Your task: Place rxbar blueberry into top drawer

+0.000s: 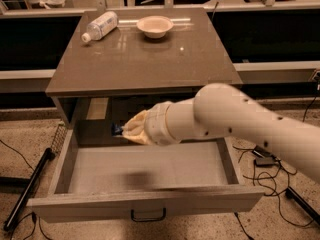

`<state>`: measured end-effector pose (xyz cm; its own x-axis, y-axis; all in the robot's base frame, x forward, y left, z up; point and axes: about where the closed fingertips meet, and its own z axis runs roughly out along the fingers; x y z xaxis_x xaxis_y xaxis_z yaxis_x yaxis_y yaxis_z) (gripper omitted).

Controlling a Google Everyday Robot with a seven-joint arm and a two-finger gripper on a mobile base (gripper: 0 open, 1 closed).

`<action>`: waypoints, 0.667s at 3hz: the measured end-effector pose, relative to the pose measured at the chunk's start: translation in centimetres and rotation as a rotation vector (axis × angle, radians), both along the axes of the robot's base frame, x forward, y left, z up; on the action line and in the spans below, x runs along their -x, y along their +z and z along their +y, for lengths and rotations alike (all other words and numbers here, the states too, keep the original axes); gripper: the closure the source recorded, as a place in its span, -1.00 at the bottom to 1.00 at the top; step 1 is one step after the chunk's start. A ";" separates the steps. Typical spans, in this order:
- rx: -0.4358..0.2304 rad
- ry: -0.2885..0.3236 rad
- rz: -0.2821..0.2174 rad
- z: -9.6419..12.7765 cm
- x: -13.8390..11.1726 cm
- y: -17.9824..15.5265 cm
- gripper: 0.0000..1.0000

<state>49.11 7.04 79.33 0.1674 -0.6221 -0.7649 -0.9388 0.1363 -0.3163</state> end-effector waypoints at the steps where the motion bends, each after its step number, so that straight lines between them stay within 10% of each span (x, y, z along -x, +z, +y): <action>1: -0.015 -0.051 -0.034 -0.1 -1.1 -0.3 1.00; 2: 0.026 -0.029 -0.004 -0.2 -1.5 -2.0 1.00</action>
Offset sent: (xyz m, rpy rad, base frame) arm 0.0127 -0.0044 -0.0280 -0.0520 0.0229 -0.0231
